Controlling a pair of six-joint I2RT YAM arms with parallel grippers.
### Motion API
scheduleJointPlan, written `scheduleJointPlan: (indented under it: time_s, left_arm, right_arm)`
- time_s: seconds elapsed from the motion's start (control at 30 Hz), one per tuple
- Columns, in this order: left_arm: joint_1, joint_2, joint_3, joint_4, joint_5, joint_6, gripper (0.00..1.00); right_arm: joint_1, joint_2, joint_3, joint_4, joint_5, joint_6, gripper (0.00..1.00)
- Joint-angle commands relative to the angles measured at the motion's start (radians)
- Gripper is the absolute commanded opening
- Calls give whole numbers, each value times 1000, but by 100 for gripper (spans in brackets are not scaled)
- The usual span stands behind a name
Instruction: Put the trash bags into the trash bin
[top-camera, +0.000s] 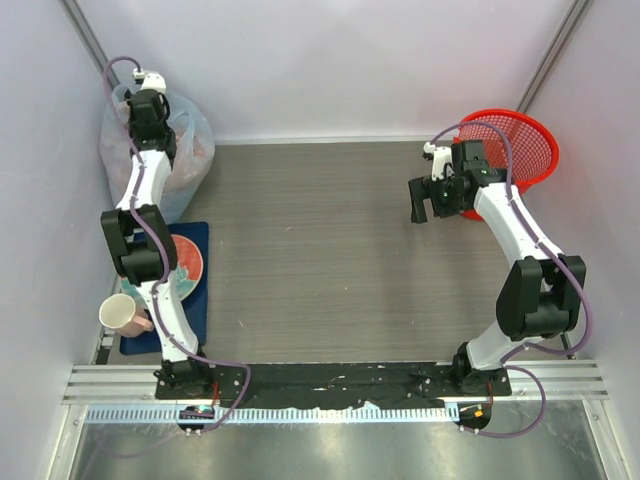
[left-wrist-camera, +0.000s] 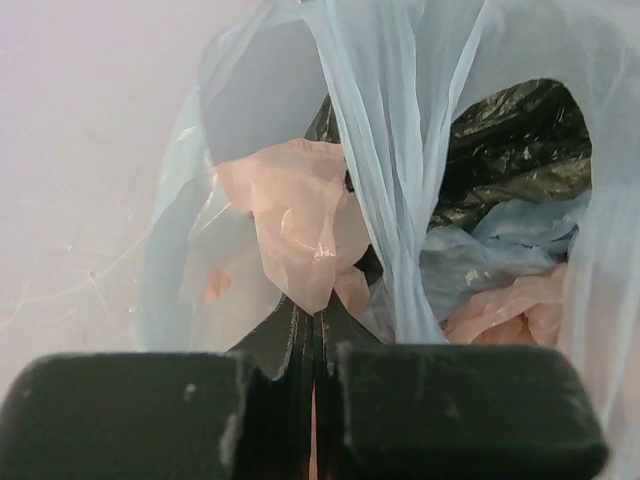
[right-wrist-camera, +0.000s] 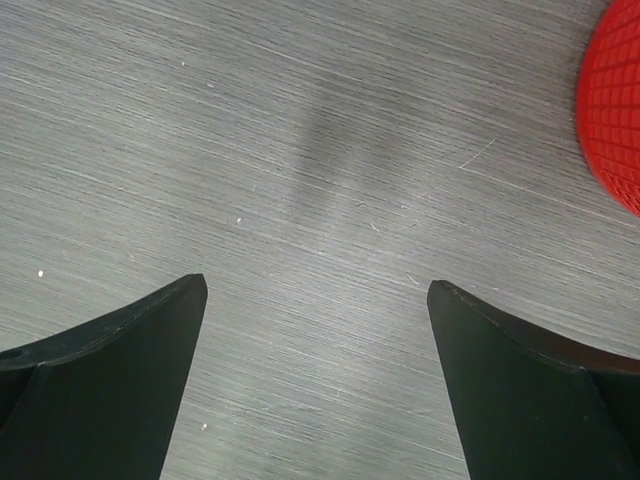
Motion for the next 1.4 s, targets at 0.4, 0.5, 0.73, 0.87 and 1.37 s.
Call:
scheduleJointPlan:
  time_s: [0.4,0.5,0.73,0.87,1.37]
  left_arm:
    - [-86,-226,-303,521,-111,325,0]
    - [-92,-244,-300,564,-100,342,0]
    - [-96,-252,-221,549,-97,327,0]
    - [-96,-229,-156,527,-113,321,0]
    - [-96,-180,206,263,-77,103,0]
  right_arm:
    - [6,59,140,-120,-104,-12,97]
    - [6,55,144,-128,-108,-15,97]
    - [7,48,152,-131,-105,-22,96]
    - [11,48,160,-133,-108,-25,96]
    - [14,41,156,-128,-117,-25,96]
